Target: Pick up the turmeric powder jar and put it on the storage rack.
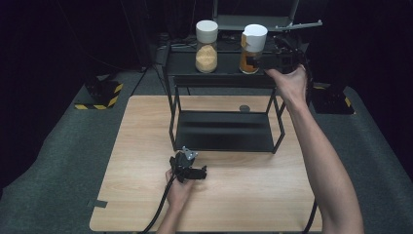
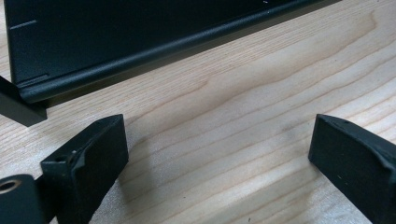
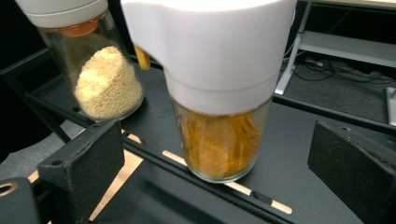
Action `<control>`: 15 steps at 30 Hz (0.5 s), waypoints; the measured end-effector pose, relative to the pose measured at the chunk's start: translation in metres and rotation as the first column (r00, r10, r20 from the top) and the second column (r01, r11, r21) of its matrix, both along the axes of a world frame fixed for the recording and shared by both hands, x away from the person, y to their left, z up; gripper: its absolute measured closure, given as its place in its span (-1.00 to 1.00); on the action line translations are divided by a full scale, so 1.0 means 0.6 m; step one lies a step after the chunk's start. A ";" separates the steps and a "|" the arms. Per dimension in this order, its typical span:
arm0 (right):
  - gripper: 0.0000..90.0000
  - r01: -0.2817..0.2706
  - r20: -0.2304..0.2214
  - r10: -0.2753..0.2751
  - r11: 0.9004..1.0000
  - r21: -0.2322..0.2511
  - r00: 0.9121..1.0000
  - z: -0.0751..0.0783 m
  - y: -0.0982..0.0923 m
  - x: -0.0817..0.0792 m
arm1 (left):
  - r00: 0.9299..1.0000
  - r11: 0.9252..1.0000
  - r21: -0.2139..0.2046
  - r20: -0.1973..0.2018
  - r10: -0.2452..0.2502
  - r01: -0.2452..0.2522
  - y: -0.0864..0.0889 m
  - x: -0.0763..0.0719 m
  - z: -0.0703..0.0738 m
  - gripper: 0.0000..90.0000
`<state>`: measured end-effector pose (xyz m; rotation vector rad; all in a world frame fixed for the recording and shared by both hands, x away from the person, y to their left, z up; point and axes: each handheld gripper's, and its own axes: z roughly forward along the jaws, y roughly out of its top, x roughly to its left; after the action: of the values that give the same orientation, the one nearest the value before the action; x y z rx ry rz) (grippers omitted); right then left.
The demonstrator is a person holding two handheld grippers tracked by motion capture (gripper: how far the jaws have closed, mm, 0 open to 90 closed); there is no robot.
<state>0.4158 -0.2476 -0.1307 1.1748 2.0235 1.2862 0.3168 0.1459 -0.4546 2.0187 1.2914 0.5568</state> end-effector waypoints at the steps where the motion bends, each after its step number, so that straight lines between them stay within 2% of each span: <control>1: -0.93 -0.004 -0.020 0.004 1.000 -0.001 1.000 0.003 -0.003 0.002 | 1.000 1.000 0.000 0.000 0.000 0.000 0.000 0.000 0.000 -0.89; 3: -0.92 -0.013 -0.034 0.013 1.000 0.008 0.999 0.003 -0.011 0.003 | 1.000 1.000 0.000 0.000 -0.001 0.001 0.000 0.000 0.000 -0.89; 15: -0.91 -0.007 -0.008 0.007 1.000 0.018 1.000 -0.003 -0.047 -0.020 | 1.000 1.000 0.001 0.000 -0.001 0.001 0.000 0.000 0.000 -0.89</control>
<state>0.4038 -0.2759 -0.1326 1.1839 2.0280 1.3075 0.3168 0.1461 -0.4545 2.0196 1.2904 0.5573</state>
